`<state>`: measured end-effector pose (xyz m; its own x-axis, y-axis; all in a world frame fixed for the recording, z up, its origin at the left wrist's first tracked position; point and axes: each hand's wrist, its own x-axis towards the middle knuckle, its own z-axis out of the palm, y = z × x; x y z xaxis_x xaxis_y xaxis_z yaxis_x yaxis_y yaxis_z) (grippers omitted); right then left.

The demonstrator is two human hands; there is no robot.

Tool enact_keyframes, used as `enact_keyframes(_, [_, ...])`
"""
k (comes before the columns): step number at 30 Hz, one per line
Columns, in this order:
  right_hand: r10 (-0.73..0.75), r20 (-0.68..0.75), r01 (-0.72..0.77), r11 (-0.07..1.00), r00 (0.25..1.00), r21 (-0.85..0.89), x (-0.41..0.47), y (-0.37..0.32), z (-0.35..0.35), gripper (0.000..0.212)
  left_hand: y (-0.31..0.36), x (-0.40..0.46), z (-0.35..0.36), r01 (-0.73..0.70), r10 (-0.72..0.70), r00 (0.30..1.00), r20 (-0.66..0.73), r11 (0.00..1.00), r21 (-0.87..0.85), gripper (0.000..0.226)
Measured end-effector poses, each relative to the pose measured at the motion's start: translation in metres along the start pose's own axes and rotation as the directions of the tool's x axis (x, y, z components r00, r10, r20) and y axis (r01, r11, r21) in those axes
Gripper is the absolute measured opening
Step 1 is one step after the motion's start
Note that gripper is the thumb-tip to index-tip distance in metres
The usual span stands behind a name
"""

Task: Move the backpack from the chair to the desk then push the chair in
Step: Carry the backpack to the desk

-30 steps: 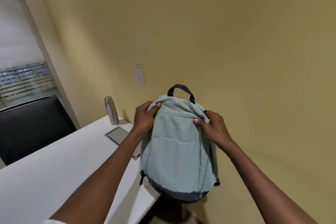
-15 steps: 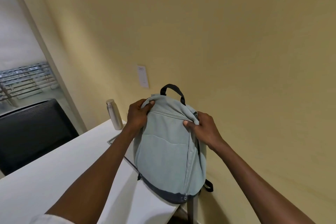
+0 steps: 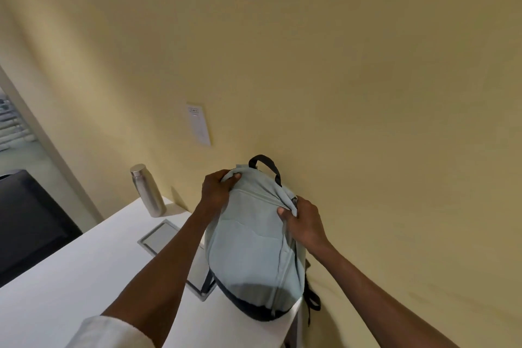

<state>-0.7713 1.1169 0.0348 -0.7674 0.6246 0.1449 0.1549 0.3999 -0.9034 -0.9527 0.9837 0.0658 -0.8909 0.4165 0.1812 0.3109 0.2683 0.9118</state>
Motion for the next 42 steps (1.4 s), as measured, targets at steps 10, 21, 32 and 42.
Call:
enact_keyframes(10, [-0.304, -0.053, 0.249, 0.858, 0.951, -0.449, 0.017, -0.002, 0.003, 0.050, -0.021, 0.030, 0.010, -0.034, 0.055, 0.989, -0.138, 0.988, 0.149, 0.060])
enact_keyframes(21, [-0.537, 0.375, 0.508, 0.119, 0.756, -0.853, 0.024, 0.022, 0.005, 0.052, -0.073, -0.011, 0.009, -0.577, 0.442, 0.815, 0.375, 0.550, 0.604, 0.054])
enact_keyframes(32, [-0.544, 0.273, 0.497, 0.320, 0.794, -0.807, 0.015, 0.006, 0.012, 0.050, -0.051, -0.034, -0.003, -0.571, 0.448, 0.821, 0.353, 0.649, 0.503, 0.044])
enact_keyframes(42, [-0.431, 0.242, 0.449, 0.483, 0.869, -0.752, 0.006, -0.007, -0.006, 0.065, -0.031, -0.065, -0.009, -0.462, 0.395, 0.887, 0.239, 0.760, 0.458, 0.050])
